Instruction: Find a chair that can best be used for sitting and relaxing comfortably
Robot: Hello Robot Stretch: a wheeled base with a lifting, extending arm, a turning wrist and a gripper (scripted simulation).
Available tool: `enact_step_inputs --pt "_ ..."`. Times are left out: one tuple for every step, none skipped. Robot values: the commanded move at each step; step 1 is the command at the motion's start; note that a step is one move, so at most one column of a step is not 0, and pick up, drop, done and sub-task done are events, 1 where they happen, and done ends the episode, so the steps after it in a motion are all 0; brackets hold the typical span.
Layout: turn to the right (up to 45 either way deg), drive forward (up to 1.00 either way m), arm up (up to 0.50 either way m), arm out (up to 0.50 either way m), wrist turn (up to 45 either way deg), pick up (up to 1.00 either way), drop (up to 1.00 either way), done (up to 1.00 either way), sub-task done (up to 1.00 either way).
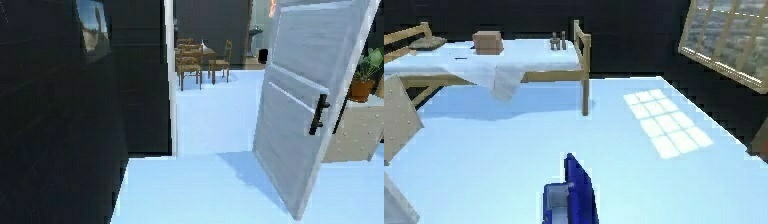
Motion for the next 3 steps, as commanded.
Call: enact_step_inputs --pt "0.0 1.00 0.00 0.00 0.0 0.00 0.00 0.00 0.00" --pt "0.0 0.70 0.00 0.00 0.0 0.00 0.00 0.00 0.00" --pt "21.0 0.00 0.00 0.00 0.0 0.00 0.00 0.00 0.00"
